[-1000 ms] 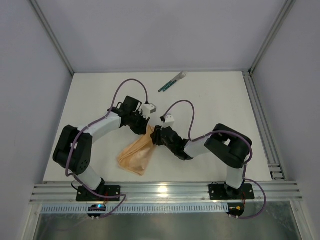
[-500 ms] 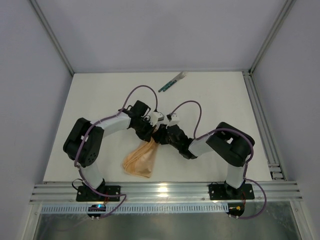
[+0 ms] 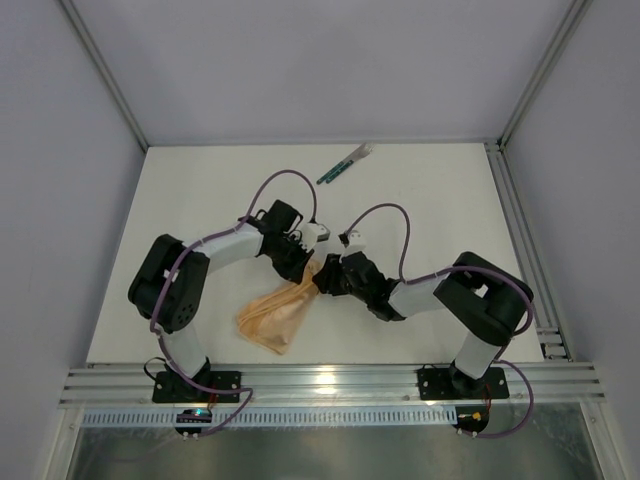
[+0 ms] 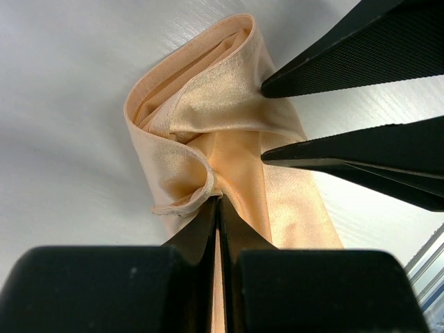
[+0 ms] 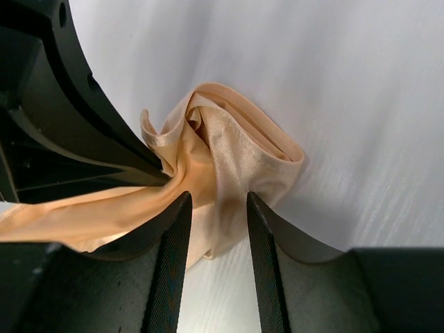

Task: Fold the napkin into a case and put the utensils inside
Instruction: Stuff the smaller-rectangle-folded napkin at the center of the board.

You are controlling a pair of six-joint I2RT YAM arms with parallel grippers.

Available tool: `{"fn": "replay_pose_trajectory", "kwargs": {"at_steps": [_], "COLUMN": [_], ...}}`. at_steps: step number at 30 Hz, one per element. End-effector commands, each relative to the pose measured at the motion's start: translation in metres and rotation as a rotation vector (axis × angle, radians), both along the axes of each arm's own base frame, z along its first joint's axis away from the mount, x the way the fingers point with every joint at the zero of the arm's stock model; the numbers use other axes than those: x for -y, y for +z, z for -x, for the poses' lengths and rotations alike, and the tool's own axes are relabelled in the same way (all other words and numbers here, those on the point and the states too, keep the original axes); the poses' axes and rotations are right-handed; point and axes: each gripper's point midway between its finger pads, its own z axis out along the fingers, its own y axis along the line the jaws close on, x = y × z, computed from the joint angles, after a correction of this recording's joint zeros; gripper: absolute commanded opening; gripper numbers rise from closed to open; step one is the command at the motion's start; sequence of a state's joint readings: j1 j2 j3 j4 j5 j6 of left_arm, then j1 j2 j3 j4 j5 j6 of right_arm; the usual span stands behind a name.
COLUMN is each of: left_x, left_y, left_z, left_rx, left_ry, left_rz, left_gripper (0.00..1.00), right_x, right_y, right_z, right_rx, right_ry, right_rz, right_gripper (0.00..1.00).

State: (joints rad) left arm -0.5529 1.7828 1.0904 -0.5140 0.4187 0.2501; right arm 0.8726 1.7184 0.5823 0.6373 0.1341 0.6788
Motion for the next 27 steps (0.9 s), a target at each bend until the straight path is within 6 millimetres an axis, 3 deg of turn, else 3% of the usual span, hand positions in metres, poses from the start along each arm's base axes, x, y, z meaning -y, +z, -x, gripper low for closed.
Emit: {"fn": "replay_pose_trajectory", "kwargs": {"at_steps": [1, 9, 13, 17, 27], "left_x": [0.003, 0.011, 0.013, 0.021, 0.035], "left_y": [-0.001, 0.005, 0.006, 0.006, 0.011], "left_z": [-0.001, 0.001, 0.003, 0.011, 0.011], "left_rx": [0.005, -0.01, -0.01, -0.007, 0.028], "left_ry": [-0.017, -0.026, -0.039, -0.081, -0.136], "left_rz": [-0.008, 0.01, 0.005, 0.003, -0.021], "left_gripper": [0.0, 0.0, 0.0, 0.0, 0.0], "right_x": [0.031, 0.033, 0.034, 0.031, 0.02], "right_y": [-0.031, -0.051, -0.058, -0.056, -0.032], "right_z": [0.019, 0.021, 0.021, 0.02, 0.018], "right_rx": [-0.044, -0.067, -0.078, -0.072, -0.042], "right_ry": [0.053, 0.069, 0.057, 0.059, 0.066], "right_rz": [0.185, 0.237, 0.237, 0.227, 0.136], "right_gripper": [0.42, 0.37, 0.13, 0.04, 0.04]}}
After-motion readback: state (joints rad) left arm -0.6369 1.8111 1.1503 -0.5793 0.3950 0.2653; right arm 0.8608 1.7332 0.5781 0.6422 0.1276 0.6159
